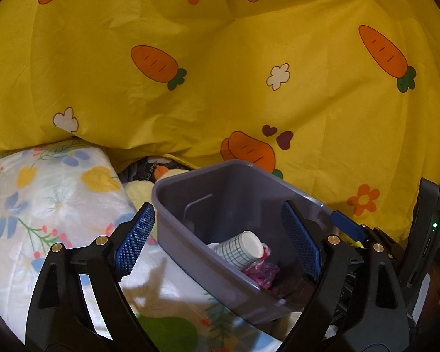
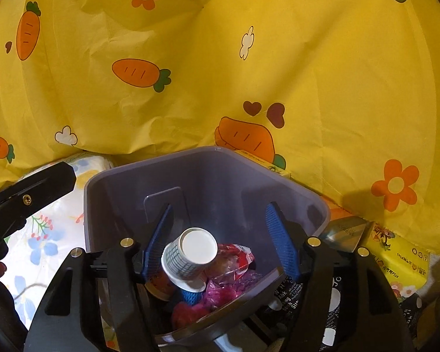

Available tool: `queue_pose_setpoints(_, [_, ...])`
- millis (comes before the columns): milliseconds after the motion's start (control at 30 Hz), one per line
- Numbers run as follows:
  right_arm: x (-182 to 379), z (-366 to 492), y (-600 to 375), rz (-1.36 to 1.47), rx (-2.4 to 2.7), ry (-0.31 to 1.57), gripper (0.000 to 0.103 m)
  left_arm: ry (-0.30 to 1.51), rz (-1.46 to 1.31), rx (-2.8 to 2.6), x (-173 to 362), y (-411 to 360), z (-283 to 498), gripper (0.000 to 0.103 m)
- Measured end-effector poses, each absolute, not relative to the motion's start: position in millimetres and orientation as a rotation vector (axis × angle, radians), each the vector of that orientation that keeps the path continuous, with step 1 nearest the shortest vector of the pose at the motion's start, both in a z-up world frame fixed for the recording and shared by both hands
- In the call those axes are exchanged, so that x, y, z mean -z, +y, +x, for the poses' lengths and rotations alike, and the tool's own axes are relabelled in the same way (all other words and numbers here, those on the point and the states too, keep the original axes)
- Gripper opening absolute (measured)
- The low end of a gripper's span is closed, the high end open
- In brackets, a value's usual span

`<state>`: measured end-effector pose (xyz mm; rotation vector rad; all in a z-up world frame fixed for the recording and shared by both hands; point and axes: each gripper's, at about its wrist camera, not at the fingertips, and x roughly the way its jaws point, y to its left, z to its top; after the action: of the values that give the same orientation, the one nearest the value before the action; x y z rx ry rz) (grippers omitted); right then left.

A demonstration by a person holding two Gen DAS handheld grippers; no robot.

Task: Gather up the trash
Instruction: 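Open both tools over the grey bin, dropping the pink bag and white cup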

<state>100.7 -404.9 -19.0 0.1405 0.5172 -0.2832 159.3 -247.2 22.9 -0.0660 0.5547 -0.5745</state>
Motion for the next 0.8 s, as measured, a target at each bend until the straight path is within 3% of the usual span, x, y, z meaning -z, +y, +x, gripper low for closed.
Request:
queue_pose_setpoints(500, [8.2, 87.2, -385.0, 0.123, 0.255, 0.504, 0.068, 0.551, -0.058, 0.499, -24.8, -215.5, 141.0, 0.086])
queue_pose_setpoints(600, [6.5, 77.3, -378.1, 0.124, 0.249, 0.493, 0.078, 0.532, -0.040, 0.452, -25.3, -202.0, 129.1, 0.091])
queue_pose_setpoints(800, [0.3, 53.5, -358.6, 0.131, 0.229, 0.481, 0.088, 0.505, 0.042, 0.305, -19.7, -169.1, 101.0, 0.097])
